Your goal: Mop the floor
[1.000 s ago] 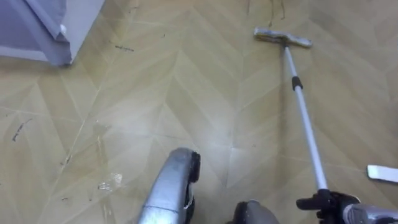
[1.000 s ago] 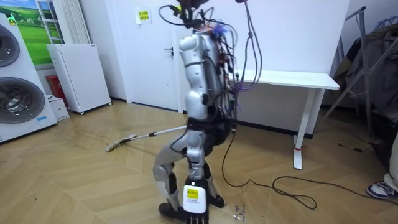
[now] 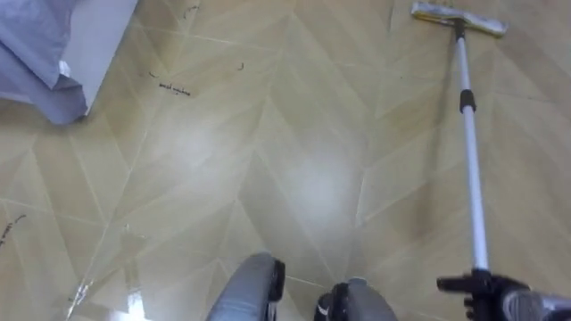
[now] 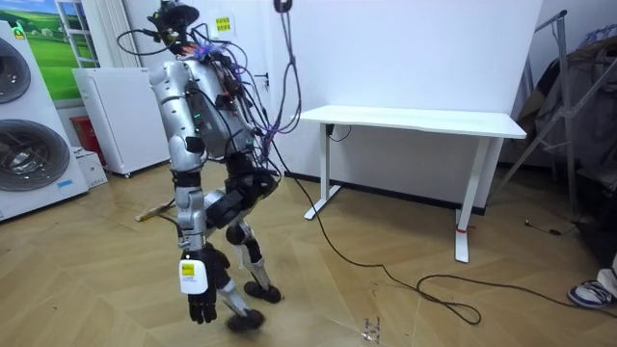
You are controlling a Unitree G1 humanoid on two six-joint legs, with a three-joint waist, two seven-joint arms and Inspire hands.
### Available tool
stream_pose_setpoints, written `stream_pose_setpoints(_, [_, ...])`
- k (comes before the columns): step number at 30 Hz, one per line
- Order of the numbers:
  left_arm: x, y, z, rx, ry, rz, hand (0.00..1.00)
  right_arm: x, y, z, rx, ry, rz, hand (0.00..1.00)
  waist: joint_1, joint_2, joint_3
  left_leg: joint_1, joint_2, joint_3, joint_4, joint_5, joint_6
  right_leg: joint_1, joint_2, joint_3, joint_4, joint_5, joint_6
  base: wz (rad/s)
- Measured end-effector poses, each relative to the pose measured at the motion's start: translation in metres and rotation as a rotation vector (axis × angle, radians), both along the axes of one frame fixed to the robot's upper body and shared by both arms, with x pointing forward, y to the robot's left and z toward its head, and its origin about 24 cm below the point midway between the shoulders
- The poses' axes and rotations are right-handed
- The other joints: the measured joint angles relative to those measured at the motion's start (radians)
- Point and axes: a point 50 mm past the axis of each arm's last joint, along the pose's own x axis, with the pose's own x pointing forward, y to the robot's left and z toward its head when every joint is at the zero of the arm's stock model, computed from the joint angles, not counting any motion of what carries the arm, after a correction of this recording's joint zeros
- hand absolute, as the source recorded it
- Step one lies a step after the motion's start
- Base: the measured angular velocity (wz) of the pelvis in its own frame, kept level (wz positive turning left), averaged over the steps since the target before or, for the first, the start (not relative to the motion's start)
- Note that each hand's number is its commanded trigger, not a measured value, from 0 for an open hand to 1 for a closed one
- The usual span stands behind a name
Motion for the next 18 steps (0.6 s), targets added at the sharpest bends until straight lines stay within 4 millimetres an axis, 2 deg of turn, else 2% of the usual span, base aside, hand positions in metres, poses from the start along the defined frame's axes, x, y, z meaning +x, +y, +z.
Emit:
stream_pose_setpoints(1, [-0.002, 0.000, 0.000, -0.006, 0.005, -0.007, 0.00, -0.010, 0.000, -0.005, 0.016, 0.022, -0.012, 1.00, 0.001, 0.008, -0.0017, 0.016, -0.002, 0.009, -0.165, 0.021, 0.001, 0.045, 0.001, 0.000, -0.022, -0.022, 0.005, 0.36])
stream_pose_setpoints(2, [-0.002, 0.000, 0.000, -0.008, 0.008, -0.014, 0.00, -0.017, 0.001, -0.008, 0.024, 0.036, -0.019, 1.00, 0.000, 0.010, -0.0003, 0.024, -0.002, 0.015, -0.202, 0.062, 0.029, 0.066, 0.000, 0.003, -0.031, -0.035, 0.010, 0.30])
stream_pose_setpoints(3, [-0.005, -0.001, -0.001, -0.021, 0.018, -0.022, 0.00, -0.036, 0.000, -0.016, 0.038, 0.075, -0.031, 1.00, -0.006, 0.019, -0.0082, 0.042, -0.003, 0.031, -0.211, 0.082, 0.059, 0.104, -0.001, 0.016, -0.047, -0.056, 0.024, 0.38])
stream_pose_setpoints(4, [-0.002, -0.005, -0.002, -0.038, 0.014, -0.027, 0.00, -0.059, -0.004, -0.022, 0.036, 0.123, -0.042, 1.00, -0.017, 0.032, -0.0136, 0.061, -0.005, 0.058, -0.195, 0.053, 0.106, 0.127, -0.005, 0.041, -0.043, -0.071, 0.042, 0.38])
stream_pose_setpoints(5, [0.000, -0.006, -0.002, -0.043, 0.009, -0.036, 0.00, -0.071, -0.006, -0.025, 0.030, 0.156, -0.046, 1.00, -0.016, 0.035, -0.0147, 0.069, -0.005, 0.072, -0.184, 0.032, 0.115, 0.125, -0.010, 0.052, -0.019, -0.068, 0.051, 0.19])
stream_pose_setpoints(6, [0.002, -0.009, -0.002, -0.048, 0.002, -0.042, 0.00, -0.095, -0.008, -0.030, 0.021, 0.221, -0.061, 1.00, -0.014, 0.039, -0.0154, 0.090, -0.016, 0.090, -0.160, -0.008, 0.133, 0.107, -0.030, 0.060, 0.069, -0.038, 0.101, 0.00])
stream_pose_setpoints(7, [0.005, -0.015, -0.004, -0.060, -0.008, -0.041, 0.00, -0.119, -0.010, -0.033, 0.010, 0.279, -0.070, 1.00, -0.032, 0.060, -0.0217, 0.109, -0.029, 0.094, -0.133, -0.052, 0.145, 0.087, -0.049, 0.053, 0.164, 0.021, 0.125, 0.03])
stream_pose_setpoints(8, [0.006, -0.018, -0.004, -0.068, -0.016, -0.040, 0.00, -0.131, -0.007, -0.036, 0.011, 0.308, -0.069, 1.00, -0.039, 0.072, -0.0288, 0.116, -0.035, 0.093, -0.122, -0.072, 0.152, 0.071, -0.052, 0.051, 0.208, 0.062, 0.132, 0.11])
stream_pose_setpoints(9, [0.012, -0.022, -0.004, -0.078, -0.041, -0.046, 0.00, -0.147, -0.009, -0.037, -0.006, 0.352, -0.076, 1.00, -0.047, 0.093, -0.0326, 0.135, -0.039, 0.093, -0.109, -0.104, 0.160, 0.042, -0.050, 0.055, 0.282, 0.153, 0.141, -0.06])
stream_pose_setpoints(10, [0.018, -0.024, -0.003, -0.078, -0.070, -0.055, 0.00, -0.155, -0.003, -0.040, -0.002, 0.374, -0.078, 1.00, -0.059, 0.103, -0.0324, 0.154, -0.041, 0.092, -0.108, -0.125, 0.165, 0.012, -0.046, 0.064, 0.334, 0.242, 0.145, -0.20])
stream_pose_setpoints(11, [0.022, -0.024, -0.003, -0.072, -0.082, -0.058, 0.00, -0.157, 0.001, -0.042, 0.004, 0.379, -0.078, 1.00, -0.063, 0.105, -0.0313, 0.162, -0.044, 0.086, -0.111, -0.133, 0.165, -0.005, -0.045, 0.070, 0.352, 0.265, 0.144, -0.38])
stream_pose_setpoints(12, [0.028, -0.026, -0.002, -0.062, -0.101, -0.063, 0.00, -0.156, 0.006, -0.045, 0.014, 0.376, -0.074, 1.00, -0.074, 0.112, -0.0269, 0.165, -0.070, 0.038, -0.114, -0.140, 0.159, -0.051, -0.043, 0.072, 0.374, 0.258, 0.138, -0.36])
stream_pose_setpoints(13, [0.031, -0.028, -0.002, -0.060, -0.110, -0.066, 0.00, -0.155, 0.008, -0.046, 0.014, 0.373, -0.072, 1.00, -0.078, 0.116, -0.0237, 0.167, -0.080, 0.018, -0.114, -0.141, 0.158, -0.074, -0.043, 0.073, 0.381, 0.247, 0.133, -0.44])
stream_pose_setpoints(14, [0.034, -0.035, -0.003, -0.061, -0.121, -0.070, 0.00, -0.155, 0.010, -0.047, 0.003, 0.373, -0.070, 1.00, -0.096, 0.132, -0.0163, 0.179, -0.106, -0.038, -0.121, -0.143, 0.154, -0.131, -0.044, 0.067, 0.376, 0.220, 0.125, -0.36])
stream_pose_setpoints(15, [0.033, -0.041, -0.004, -0.066, -0.118, -0.066, 0.00, -0.157, 0.013, -0.048, -0.002, 0.383, -0.070, 1.00, -0.106, 0.153, -0.0137, 0.195, -0.128, -0.093, -0.126, -0.143, 0.153, -0.166, -0.044, 0.062, 0.332, 0.190, 0.123, -0.45])
stream_pose_setpoints(16, [0.029, -0.046, -0.006, -0.069, -0.109, -0.060, 0.00, -0.161, 0.017, -0.050, -0.005, 0.396, -0.068, 1.00, -0.107, 0.163, -0.0140, 0.221, -0.133, -0.127, -0.142, -0.150, 0.140, -0.178, -0.052, 0.065, 0.225, 0.169, 0.129, -0.36])
stream_pose_setpoints(17, [0.026, -0.047, -0.007, -0.065, -0.103, -0.055, 0.00, -0.163, 0.020, -0.052, -0.006, 0.404, -0.064, 1.00, -0.108, 0.161, -0.0131, 0.238, -0.141, -0.154, -0.154, -0.154, 0.132, -0.177, -0.060, 0.068, 0.155, 0.165, 0.132, -0.37])
stream_pose_setpoints(18, [0.019, -0.046, -0.008, -0.058, -0.086, -0.049, 0.00, -0.164, 0.027, -0.054, 0.004, 0.413, -0.052, 1.00, -0.114, 0.160, -0.0145, 0.270, -0.147, -0.189, -0.171, -0.160, 0.121, -0.157, -0.076, 0.072, 0.001, 0.166, 0.134, -0.25])
